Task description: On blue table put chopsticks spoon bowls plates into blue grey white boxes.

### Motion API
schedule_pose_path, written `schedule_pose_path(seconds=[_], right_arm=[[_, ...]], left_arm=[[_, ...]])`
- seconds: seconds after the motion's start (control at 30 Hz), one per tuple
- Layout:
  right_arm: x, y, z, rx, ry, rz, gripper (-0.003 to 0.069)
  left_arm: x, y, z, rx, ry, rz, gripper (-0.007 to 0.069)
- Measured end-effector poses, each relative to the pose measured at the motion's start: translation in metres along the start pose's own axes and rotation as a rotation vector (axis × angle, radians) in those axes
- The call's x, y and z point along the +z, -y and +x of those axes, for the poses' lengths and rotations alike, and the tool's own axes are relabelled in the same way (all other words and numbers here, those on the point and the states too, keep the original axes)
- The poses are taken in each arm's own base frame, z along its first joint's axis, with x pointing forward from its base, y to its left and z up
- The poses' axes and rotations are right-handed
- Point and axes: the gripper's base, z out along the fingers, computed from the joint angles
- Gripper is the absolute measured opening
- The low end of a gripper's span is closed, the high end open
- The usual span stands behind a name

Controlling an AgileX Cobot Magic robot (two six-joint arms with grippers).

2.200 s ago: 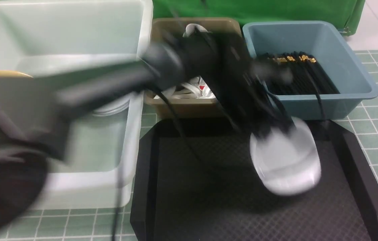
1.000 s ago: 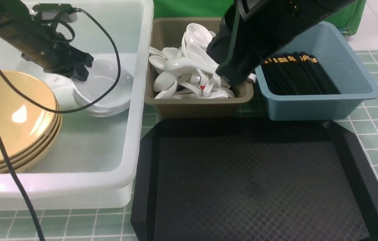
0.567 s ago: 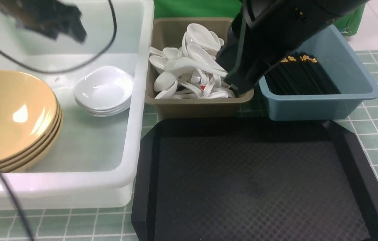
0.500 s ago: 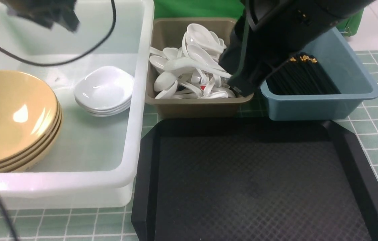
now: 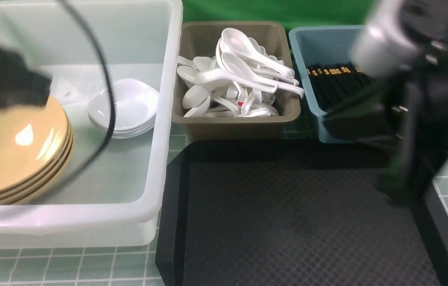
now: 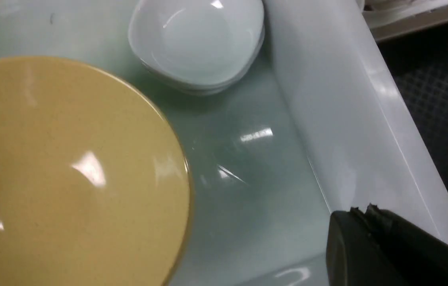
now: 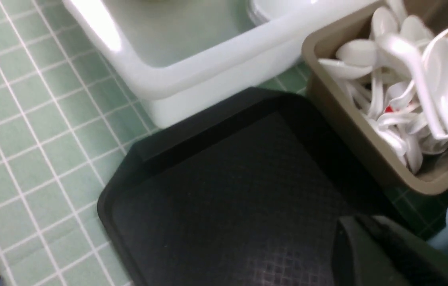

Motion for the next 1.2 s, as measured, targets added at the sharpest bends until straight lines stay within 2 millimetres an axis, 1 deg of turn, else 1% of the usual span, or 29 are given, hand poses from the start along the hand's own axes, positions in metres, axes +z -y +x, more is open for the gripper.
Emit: schedule_pose_path(seconds=[0.03, 0.13, 0.17, 0.2, 0.23, 0.3, 0.33, 0.4, 0.47, 0.5, 0.53, 0.6, 0.8, 0.93, 1.2], right_arm=[[-0.002, -0.001, 0.003, 0.0, 0.012, 0.003, 0.0062], [-0.02, -0.006, 0.023, 0.003, 0.118, 0.026, 0.0063], [-0.025, -0.007, 0.03, 0.004, 0.155, 0.035, 0.0064], [-0.028, -0.009, 0.037, 0.007, 0.187, 0.04, 0.0065], [-0.034, -0.011, 0.044, 0.017, 0.23, 0.043, 0.0065], [-0.041, -0.016, 0.056, 0.046, 0.301, 0.038, 0.0065], [-0.044, -0.016, 0.058, 0.053, 0.33, 0.039, 0.0065], [-0.048, -0.018, 0.064, 0.068, 0.38, 0.042, 0.0065], [-0.051, -0.02, 0.069, 0.082, 0.427, 0.047, 0.0066], [-0.052, -0.02, 0.071, 0.087, 0.45, 0.051, 0.0067], [-0.052, -0.02, 0.072, 0.088, 0.461, 0.054, 0.0067], [-0.052, -0.02, 0.072, 0.091, 0.472, 0.056, 0.0069], [-0.051, -0.02, 0.073, 0.09, 0.462, 0.053, 0.0073], [-0.051, -0.02, 0.073, 0.09, 0.456, 0.052, 0.0077], [-0.05, -0.02, 0.074, 0.09, 0.454, 0.051, 0.0086]], left_arm=[[-0.004, 0.001, 0.003, 0.002, 0.015, -0.003, -0.0008], [-0.012, 0.009, 0.045, -0.002, 0.101, -0.025, -0.0008], [-0.017, 0.011, 0.057, 0.0, 0.142, -0.035, -0.0008], [-0.018, 0.013, 0.069, 0.0, 0.17, -0.043, -0.0008], [-0.021, 0.015, 0.081, 0.001, 0.21, -0.052, -0.0008], [-0.027, 0.019, 0.104, 0.007, 0.293, -0.071, -0.0008], [-0.028, 0.02, 0.114, 0.01, 0.324, -0.08, -0.0008], [-0.03, 0.022, 0.126, 0.015, 0.369, -0.093, -0.0008], [-0.03, 0.024, 0.141, 0.022, 0.421, -0.11, -0.0008], [-0.031, 0.025, 0.152, 0.033, 0.462, -0.128, -0.0008], [-0.032, 0.025, 0.157, 0.039, 0.484, -0.137, -0.0008], [-0.034, 0.027, 0.168, 0.048, 0.526, -0.149, -0.0008], [-0.034, 0.029, 0.18, 0.054, 0.567, -0.156, -0.0008], [-0.03, 0.029, 0.184, 0.052, 0.541, -0.151, -0.0008], [-0.027, 0.03, 0.188, 0.053, 0.489, -0.14, -0.0008]])
